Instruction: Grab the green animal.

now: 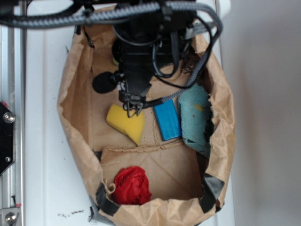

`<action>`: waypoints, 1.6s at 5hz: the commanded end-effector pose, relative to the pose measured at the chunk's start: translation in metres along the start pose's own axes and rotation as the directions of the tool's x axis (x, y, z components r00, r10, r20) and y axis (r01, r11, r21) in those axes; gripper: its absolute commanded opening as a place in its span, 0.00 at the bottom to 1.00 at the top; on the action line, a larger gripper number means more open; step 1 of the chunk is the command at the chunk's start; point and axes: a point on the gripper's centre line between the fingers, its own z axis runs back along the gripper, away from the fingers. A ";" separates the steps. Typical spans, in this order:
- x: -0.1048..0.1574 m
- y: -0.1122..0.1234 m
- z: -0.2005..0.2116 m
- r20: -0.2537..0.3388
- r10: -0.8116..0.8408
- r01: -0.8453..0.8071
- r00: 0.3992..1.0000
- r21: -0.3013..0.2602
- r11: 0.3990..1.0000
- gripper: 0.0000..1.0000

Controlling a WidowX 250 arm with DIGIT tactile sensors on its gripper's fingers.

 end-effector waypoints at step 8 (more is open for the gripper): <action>0.023 0.060 -0.068 0.071 0.044 -0.063 0.997 0.304 0.951 1.00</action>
